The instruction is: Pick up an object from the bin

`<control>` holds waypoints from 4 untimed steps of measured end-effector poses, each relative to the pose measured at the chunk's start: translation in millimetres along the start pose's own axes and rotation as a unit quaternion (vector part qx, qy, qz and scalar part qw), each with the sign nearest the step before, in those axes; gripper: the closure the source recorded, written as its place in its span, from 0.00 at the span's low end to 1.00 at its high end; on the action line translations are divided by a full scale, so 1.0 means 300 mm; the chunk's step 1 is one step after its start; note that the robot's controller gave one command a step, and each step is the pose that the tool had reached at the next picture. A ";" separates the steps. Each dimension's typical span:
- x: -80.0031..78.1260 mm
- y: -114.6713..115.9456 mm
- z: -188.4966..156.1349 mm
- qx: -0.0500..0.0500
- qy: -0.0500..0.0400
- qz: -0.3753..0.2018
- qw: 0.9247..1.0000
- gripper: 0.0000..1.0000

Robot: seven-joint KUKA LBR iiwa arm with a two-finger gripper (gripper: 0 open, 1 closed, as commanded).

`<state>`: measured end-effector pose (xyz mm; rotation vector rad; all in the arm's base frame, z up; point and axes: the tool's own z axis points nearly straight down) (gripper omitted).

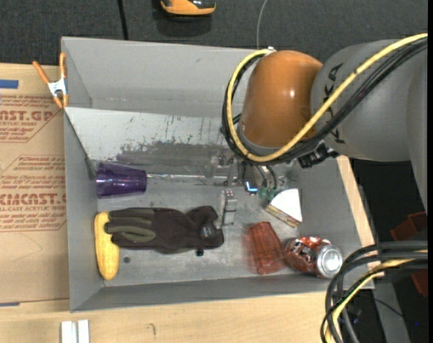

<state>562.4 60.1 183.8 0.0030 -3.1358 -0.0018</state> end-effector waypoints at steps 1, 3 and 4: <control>-0.004 -0.001 -0.016 0.000 -0.004 0.001 1.000 0.00; 0.008 0.008 0.268 0.000 -0.005 -0.012 1.000 0.00; 0.047 -0.024 0.378 0.000 -0.003 0.004 1.000 1.00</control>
Offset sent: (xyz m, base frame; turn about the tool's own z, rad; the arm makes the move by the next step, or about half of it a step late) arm 0.0017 0.0139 -0.0989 -0.2550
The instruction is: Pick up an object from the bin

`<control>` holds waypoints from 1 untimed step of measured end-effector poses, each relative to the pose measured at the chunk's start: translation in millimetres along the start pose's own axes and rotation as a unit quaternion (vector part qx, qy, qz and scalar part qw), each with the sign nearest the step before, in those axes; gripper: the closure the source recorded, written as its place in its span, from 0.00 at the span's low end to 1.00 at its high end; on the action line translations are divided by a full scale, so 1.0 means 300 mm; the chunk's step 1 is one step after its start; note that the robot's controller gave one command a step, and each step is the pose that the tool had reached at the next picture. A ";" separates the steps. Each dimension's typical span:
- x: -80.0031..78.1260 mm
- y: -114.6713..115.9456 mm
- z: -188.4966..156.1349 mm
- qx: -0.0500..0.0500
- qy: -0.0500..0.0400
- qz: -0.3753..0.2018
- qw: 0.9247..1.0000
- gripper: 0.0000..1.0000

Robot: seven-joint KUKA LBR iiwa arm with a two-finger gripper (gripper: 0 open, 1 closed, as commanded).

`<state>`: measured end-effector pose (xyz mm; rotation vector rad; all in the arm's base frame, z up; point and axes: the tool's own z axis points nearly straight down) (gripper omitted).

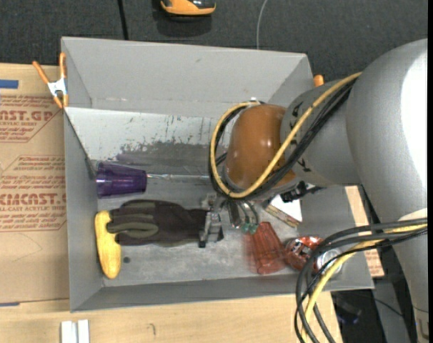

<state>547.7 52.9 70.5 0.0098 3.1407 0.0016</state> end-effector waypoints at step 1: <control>0.000 0.000 0.000 0.000 0.000 0.000 1.000 1.00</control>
Offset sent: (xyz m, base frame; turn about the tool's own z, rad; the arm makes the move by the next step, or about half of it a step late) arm 0.0000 0.0000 0.0000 0.0000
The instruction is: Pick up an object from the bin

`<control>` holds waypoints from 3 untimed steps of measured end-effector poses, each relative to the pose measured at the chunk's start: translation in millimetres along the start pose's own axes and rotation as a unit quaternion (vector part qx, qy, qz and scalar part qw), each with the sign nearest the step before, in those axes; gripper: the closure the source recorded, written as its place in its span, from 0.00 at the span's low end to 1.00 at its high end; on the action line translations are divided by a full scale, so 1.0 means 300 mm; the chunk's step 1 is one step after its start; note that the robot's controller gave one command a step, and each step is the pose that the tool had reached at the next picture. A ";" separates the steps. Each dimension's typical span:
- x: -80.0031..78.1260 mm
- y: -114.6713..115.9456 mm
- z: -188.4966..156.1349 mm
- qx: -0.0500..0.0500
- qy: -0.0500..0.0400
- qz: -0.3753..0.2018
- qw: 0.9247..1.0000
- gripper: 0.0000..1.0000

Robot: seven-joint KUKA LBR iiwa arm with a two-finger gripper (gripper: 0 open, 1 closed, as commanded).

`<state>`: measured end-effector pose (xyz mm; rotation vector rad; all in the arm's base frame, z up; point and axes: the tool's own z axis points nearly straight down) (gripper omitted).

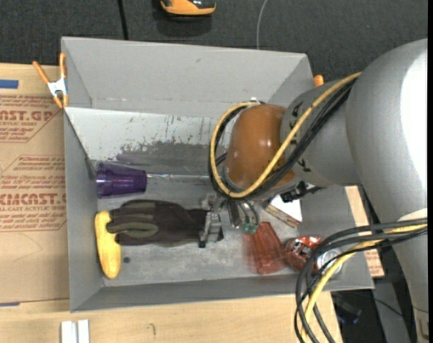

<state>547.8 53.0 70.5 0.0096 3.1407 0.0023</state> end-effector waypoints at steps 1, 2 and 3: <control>0.000 0.000 0.000 0.000 0.000 0.000 1.000 1.00; 0.000 0.000 0.000 0.000 0.000 0.000 1.000 1.00; -0.098 0.022 -0.641 0.000 0.000 0.006 1.000 1.00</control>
Offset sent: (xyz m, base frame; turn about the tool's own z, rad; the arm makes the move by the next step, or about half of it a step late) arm 0.0000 0.0000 0.0000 0.0000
